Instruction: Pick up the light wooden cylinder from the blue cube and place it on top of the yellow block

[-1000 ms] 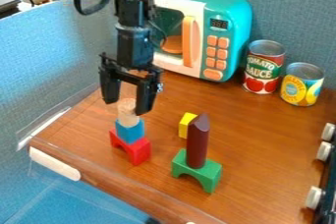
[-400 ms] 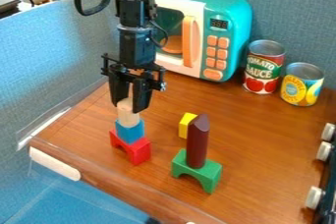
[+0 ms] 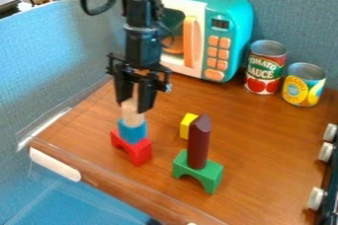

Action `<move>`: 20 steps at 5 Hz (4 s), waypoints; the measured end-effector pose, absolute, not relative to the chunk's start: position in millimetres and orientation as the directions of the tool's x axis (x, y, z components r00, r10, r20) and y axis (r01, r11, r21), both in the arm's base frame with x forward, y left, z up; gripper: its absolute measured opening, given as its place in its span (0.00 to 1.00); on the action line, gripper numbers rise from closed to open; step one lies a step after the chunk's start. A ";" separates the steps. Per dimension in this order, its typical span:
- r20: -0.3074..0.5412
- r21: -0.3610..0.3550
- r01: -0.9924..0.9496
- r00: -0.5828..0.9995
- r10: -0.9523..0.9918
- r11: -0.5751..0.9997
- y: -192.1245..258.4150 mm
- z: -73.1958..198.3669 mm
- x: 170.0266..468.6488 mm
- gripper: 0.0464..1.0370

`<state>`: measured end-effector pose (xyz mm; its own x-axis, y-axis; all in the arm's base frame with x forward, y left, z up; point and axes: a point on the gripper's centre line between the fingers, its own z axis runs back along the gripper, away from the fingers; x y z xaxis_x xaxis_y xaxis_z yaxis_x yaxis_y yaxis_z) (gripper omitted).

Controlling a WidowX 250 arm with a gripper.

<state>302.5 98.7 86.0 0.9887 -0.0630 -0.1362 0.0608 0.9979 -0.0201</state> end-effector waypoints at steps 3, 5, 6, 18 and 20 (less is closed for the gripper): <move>-0.058 0.010 0.188 0.981 -0.187 0.982 51.7 94.2 340.2 0.47; -0.076 -0.013 0.097 0.992 -0.098 0.995 67.9 78.5 350.8 0.47; -0.106 -0.041 0.089 0.990 -0.093 0.995 65.7 62.9 355.9 0.47; -0.102 -0.024 0.021 0.995 -0.023 1.000 44.4 66.6 381.4 0.96; -0.009 0.020 0.022 1.000 -0.022 1.000 48.2 105.1 383.3 0.96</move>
